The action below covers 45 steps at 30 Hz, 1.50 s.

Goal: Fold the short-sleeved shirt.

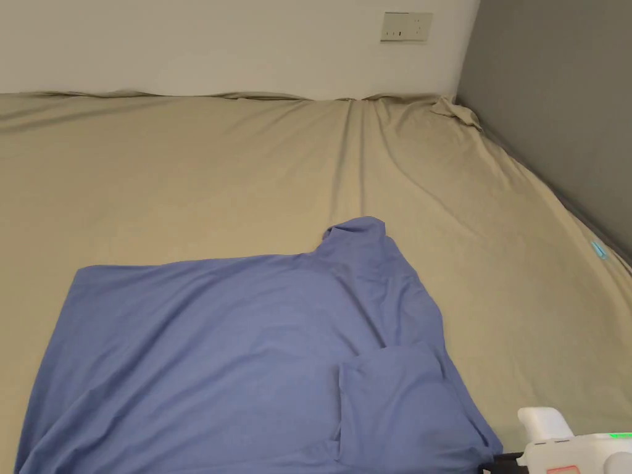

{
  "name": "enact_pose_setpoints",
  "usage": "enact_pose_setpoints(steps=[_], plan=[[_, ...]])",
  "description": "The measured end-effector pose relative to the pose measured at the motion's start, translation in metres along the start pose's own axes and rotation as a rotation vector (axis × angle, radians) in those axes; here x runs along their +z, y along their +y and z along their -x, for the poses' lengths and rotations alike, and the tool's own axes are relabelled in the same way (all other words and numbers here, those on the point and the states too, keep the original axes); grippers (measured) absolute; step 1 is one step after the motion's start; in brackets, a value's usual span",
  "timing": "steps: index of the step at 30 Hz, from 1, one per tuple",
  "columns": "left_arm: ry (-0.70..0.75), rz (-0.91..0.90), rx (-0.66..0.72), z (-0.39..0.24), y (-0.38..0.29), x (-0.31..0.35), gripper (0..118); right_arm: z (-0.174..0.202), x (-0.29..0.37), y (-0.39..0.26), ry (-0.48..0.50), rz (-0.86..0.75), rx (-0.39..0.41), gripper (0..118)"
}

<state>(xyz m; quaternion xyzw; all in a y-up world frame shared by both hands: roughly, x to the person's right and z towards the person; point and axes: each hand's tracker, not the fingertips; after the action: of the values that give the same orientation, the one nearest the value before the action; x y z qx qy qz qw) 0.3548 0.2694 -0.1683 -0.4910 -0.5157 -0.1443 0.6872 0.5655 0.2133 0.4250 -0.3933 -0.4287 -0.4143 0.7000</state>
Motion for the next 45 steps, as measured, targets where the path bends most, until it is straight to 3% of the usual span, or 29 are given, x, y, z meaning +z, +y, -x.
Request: enact_pose_setpoints(steps=[2,9,12,18,27,29,35,39,43,45], plan=[[-0.006,-0.002,0.010,0.001,-0.001,-0.001,9,-0.003,0.005,-0.002,0.030,-0.026,-0.015,9],[-0.035,-0.050,0.047,0.001,0.013,0.012,9,-0.011,0.032,0.004,0.237,-0.152,-0.217,9],[-0.096,-0.072,0.123,0.001,0.029,0.014,9,-0.014,0.036,0.027,0.319,-0.196,-0.295,9],[-0.134,-0.107,0.233,0.005,0.077,-0.005,9,-0.014,0.020,0.097,0.366,-0.250,-0.370,9],[-0.116,-0.118,0.300,-0.012,0.161,-0.083,9,-0.003,-0.048,0.191,0.265,-0.220,-0.372,9],[-0.051,-0.091,0.297,-0.016,0.174,-0.106,9,-0.001,-0.062,0.202,0.242,-0.212,-0.382,9],[0.104,-0.031,0.187,-0.030,0.181,-0.159,9,-0.004,-0.106,0.218,0.115,-0.171,-0.357,9],[0.111,-0.030,0.240,-0.010,0.171,-0.190,9,0.000,-0.118,0.217,0.081,-0.182,-0.333,9],[0.134,-0.055,0.209,-0.014,0.170,-0.191,14,0.012,-0.118,0.221,-0.004,-0.183,-0.211,9],[0.126,-0.064,0.182,-0.018,0.173,-0.186,25,0.025,-0.111,0.224,-0.055,-0.183,-0.113,24]])
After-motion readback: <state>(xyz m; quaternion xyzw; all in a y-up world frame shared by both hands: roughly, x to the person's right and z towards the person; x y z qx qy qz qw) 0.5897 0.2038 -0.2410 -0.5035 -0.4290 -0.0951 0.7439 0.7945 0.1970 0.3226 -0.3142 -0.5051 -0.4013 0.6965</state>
